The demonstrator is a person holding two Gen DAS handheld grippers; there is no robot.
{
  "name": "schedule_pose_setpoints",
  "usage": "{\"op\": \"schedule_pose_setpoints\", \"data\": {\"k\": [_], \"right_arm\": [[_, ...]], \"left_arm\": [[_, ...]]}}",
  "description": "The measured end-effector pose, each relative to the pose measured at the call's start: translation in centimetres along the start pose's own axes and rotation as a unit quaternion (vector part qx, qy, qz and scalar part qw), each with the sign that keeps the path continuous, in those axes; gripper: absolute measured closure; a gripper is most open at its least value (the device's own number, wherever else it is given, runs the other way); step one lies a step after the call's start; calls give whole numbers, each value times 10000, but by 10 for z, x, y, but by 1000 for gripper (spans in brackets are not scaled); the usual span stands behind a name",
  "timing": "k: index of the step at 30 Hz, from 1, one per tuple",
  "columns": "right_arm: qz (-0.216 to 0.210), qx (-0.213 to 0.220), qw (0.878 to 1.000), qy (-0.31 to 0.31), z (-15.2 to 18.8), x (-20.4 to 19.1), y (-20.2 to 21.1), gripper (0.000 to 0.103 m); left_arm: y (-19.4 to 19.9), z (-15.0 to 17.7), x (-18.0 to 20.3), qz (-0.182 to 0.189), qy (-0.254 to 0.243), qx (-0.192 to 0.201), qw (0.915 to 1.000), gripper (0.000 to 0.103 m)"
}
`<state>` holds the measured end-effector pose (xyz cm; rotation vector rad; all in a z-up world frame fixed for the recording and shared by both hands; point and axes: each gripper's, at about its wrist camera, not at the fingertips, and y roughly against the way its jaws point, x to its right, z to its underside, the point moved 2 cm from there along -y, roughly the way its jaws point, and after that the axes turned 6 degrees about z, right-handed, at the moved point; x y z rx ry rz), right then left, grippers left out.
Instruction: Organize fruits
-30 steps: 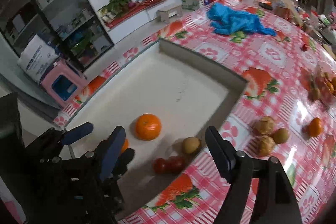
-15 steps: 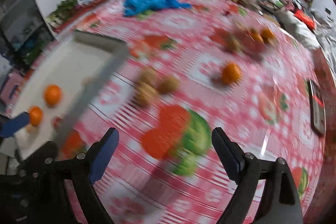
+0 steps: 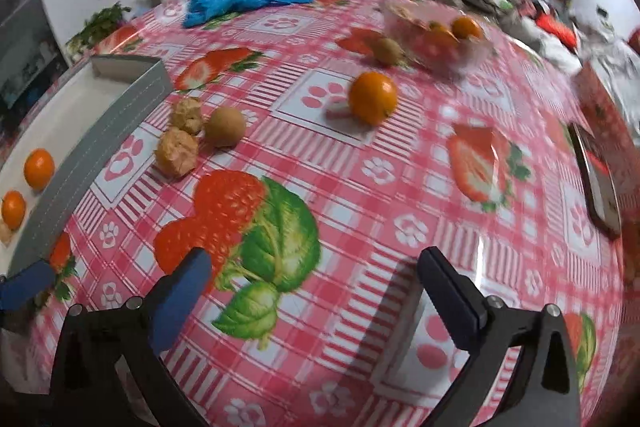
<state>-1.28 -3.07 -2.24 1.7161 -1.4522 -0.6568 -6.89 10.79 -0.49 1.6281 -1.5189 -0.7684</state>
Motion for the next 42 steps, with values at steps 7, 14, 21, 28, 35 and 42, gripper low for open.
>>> {"op": "schedule_pose_setpoints", "data": {"k": [7, 14, 21, 28, 35, 42], "right_arm": [[-44, 162, 9999, 40, -1, -6, 0, 0], [-40, 161, 9999, 46, -1, -6, -1, 0], [-40, 160, 9999, 44, -1, -7, -1, 0], [-40, 161, 9999, 44, -1, -7, -1, 0], [-39, 161, 9999, 44, -1, -7, -1, 0], [-38, 161, 9999, 44, -1, -7, -1, 0]], "left_arm": [[-10, -1, 8, -95, -54, 127, 9999, 21], [-16, -1, 7, -52, 96, 175, 9998, 1], [-16, 2, 6, 79, 177, 312, 9993, 1], [-15, 3, 6, 171, 151, 390, 9990, 1], [-16, 3, 7, 194, 104, 408, 9989, 1], [-16, 3, 7, 184, 103, 406, 9990, 1]]}}
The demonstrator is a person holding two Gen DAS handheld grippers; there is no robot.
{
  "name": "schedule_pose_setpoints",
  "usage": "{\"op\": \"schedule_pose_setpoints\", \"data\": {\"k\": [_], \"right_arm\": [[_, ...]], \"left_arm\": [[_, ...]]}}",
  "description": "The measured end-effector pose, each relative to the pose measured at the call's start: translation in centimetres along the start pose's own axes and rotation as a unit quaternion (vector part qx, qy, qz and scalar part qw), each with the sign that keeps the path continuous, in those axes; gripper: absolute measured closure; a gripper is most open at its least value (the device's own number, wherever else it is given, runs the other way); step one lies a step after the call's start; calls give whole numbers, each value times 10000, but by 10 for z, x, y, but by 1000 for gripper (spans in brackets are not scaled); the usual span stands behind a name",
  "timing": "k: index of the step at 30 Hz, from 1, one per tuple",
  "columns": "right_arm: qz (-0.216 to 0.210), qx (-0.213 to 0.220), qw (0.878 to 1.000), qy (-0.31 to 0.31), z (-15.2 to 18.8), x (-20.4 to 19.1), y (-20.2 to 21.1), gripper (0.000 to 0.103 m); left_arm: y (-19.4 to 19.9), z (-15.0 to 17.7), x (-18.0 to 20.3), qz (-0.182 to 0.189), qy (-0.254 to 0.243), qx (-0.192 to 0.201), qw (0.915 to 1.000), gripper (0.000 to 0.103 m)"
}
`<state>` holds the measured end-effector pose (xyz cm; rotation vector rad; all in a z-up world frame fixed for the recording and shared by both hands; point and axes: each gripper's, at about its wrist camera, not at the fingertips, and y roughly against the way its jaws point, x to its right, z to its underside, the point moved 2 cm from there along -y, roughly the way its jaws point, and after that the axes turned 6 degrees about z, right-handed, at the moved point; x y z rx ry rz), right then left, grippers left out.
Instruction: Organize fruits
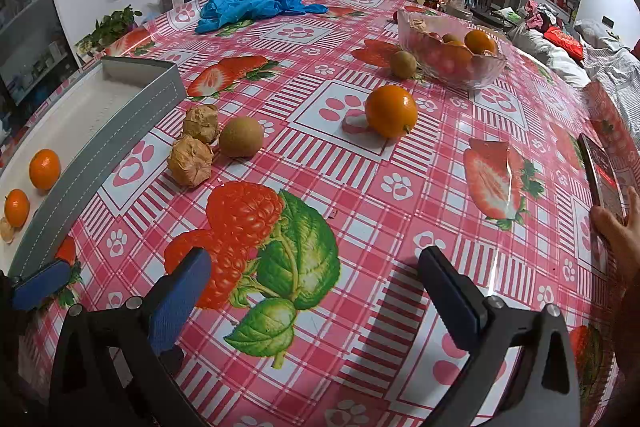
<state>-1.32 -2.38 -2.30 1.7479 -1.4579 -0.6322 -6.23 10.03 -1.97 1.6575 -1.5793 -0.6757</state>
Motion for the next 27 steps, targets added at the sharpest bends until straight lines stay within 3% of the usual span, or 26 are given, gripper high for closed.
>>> {"op": "schedule_pose_setpoints", "data": {"k": [27], "right_arm": [[3, 0, 10000, 2, 0, 0, 0, 0]], "left_arm": [[3, 1, -1, 168, 9, 65, 9998, 1]]}}
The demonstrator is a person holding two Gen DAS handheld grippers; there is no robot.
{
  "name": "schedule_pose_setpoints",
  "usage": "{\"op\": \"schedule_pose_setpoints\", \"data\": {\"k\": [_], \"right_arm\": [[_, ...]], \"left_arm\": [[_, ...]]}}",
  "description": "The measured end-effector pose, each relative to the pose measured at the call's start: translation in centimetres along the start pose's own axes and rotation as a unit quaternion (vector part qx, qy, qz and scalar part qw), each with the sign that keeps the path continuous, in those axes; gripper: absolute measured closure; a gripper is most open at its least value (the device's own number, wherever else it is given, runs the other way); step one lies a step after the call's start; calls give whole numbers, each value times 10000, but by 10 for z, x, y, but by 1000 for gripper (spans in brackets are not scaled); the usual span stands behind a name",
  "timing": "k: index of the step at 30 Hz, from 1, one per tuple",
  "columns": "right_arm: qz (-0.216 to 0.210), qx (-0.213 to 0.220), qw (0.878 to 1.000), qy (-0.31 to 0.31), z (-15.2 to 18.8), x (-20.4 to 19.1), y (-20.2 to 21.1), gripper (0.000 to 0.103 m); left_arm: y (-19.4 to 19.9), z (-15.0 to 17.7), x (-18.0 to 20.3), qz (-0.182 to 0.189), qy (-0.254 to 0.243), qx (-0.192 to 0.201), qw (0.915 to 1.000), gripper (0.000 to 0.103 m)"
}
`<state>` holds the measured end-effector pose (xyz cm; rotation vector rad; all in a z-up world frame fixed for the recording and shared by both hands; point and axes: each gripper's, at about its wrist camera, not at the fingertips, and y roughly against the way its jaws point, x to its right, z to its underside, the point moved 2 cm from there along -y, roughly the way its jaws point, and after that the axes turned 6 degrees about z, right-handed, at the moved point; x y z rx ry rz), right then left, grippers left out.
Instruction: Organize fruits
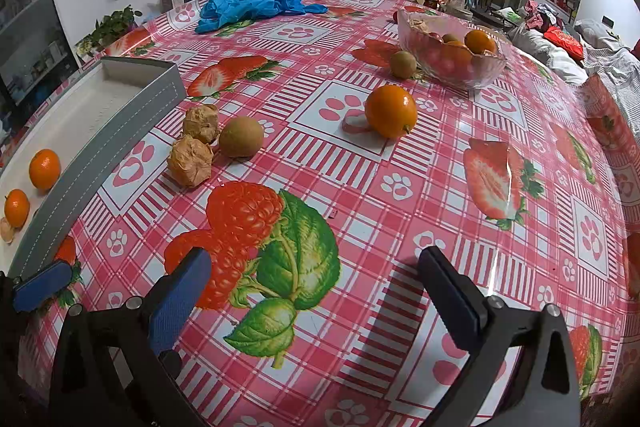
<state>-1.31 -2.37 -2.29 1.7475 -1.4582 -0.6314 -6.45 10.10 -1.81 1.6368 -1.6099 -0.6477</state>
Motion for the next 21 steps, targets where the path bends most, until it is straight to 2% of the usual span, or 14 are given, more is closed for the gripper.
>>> {"op": "schedule_pose_setpoints", "data": {"k": [7, 21], "right_arm": [[0, 0, 10000, 0, 0, 0, 0, 0], [2, 0, 10000, 1, 0, 0, 0, 0]], "left_arm": [[2, 1, -2, 123, 28, 41, 9999, 1], [2, 1, -1, 113, 34, 44, 9999, 1]]}}
